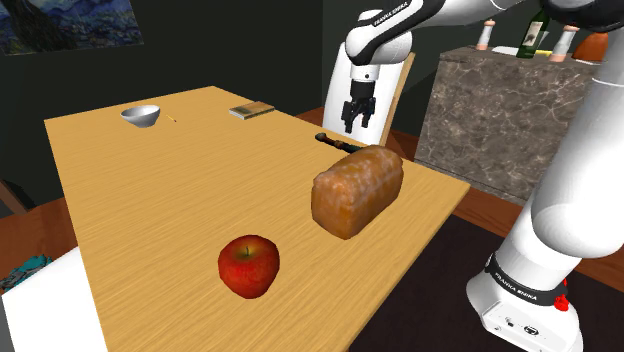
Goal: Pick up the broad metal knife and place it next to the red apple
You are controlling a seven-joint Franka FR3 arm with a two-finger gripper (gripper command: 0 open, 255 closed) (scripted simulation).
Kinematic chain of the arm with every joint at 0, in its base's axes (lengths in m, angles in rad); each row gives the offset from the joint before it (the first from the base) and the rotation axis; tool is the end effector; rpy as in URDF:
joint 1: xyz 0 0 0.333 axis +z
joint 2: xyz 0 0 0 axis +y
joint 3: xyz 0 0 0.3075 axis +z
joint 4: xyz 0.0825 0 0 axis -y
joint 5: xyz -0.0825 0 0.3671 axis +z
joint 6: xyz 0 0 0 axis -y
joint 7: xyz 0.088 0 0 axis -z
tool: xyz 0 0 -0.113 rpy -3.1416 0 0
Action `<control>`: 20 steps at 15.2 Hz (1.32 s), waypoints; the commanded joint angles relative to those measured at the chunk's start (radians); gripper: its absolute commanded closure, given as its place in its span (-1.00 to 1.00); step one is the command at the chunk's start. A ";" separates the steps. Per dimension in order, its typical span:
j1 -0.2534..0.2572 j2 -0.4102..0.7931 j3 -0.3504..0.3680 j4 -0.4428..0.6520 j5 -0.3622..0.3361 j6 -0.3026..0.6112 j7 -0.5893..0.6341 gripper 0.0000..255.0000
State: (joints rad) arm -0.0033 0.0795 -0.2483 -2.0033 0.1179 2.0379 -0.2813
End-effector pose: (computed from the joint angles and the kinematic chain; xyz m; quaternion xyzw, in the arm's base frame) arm 0.5349 -0.1281 0.4098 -0.9988 0.0126 0.0091 0.0463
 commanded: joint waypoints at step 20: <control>-0.034 0.251 0.008 0.103 0.094 0.096 -0.090 -1.00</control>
State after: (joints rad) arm -0.0378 0.3302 -0.2405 -1.9000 0.2119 2.1337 -0.3712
